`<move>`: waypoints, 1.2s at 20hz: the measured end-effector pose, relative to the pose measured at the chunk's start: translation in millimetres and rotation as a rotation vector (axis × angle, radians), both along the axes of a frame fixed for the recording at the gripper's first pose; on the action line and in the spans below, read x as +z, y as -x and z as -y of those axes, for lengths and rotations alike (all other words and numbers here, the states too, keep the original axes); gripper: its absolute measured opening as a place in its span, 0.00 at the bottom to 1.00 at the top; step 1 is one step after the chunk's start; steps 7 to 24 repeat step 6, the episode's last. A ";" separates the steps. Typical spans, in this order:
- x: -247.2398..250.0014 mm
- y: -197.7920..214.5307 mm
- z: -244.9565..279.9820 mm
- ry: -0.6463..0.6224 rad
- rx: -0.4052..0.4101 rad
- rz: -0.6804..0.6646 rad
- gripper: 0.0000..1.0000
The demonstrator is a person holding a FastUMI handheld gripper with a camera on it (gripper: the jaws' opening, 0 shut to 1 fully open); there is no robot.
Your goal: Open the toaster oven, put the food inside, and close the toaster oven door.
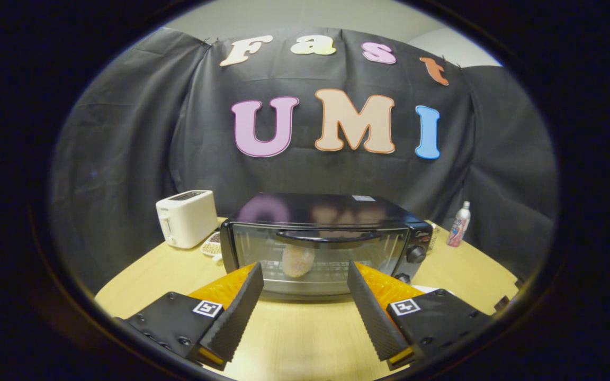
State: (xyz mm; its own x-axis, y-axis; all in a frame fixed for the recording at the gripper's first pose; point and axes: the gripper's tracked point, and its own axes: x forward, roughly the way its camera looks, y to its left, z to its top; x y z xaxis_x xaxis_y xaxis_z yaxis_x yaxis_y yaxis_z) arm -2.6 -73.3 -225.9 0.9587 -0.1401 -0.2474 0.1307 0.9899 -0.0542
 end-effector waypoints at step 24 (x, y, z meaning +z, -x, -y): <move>14.0 42.1 15.1 -0.023 -0.030 0.040 0.99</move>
